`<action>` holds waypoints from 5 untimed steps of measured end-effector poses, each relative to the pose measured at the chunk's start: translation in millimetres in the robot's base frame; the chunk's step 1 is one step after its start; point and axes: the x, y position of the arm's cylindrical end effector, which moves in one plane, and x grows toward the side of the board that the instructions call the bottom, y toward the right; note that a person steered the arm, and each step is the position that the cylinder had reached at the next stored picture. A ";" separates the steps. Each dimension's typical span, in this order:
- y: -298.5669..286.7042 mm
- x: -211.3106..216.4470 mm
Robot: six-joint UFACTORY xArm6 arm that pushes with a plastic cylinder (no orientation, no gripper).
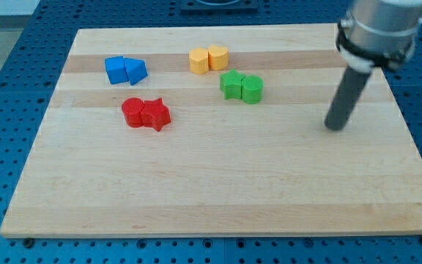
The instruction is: Locate the arm diagonal top right to the green star
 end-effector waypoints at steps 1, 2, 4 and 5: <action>-0.1 -76.9; -7.8 -147.7; -61.4 -185.6; -74.8 -182.4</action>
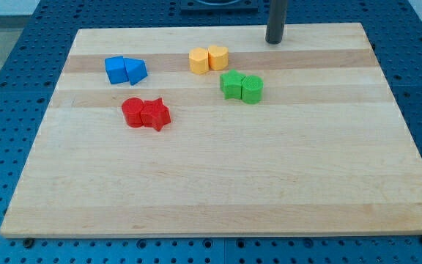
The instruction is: Locate the arm diagonal top right to the green star
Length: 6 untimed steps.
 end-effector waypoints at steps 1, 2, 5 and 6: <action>41.2 13.1; 10.6 51.8; -102.1 58.0; -127.3 61.1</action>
